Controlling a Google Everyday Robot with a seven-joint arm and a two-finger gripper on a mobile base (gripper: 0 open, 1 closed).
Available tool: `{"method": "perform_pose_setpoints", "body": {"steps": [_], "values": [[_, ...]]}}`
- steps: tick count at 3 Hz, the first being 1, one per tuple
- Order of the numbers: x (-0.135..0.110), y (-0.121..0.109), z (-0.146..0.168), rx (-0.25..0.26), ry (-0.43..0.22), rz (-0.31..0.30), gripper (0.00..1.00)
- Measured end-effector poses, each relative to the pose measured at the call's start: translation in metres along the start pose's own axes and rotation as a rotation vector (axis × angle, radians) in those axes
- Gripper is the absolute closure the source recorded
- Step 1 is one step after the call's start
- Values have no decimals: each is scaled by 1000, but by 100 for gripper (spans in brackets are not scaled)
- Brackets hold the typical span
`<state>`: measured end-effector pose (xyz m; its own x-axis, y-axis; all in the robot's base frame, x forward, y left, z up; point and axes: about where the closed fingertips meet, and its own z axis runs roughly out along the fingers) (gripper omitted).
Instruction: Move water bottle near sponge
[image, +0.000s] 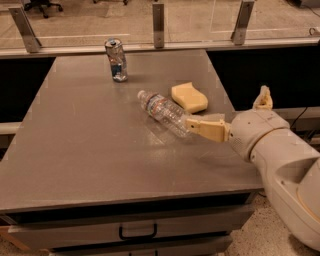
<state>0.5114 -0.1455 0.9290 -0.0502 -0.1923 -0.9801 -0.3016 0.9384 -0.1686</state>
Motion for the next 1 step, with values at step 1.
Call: {"method": "perform_pose_setpoints", "body": {"steps": [1], "values": [[-10, 21, -2, -80, -37, -3, 0]]}}
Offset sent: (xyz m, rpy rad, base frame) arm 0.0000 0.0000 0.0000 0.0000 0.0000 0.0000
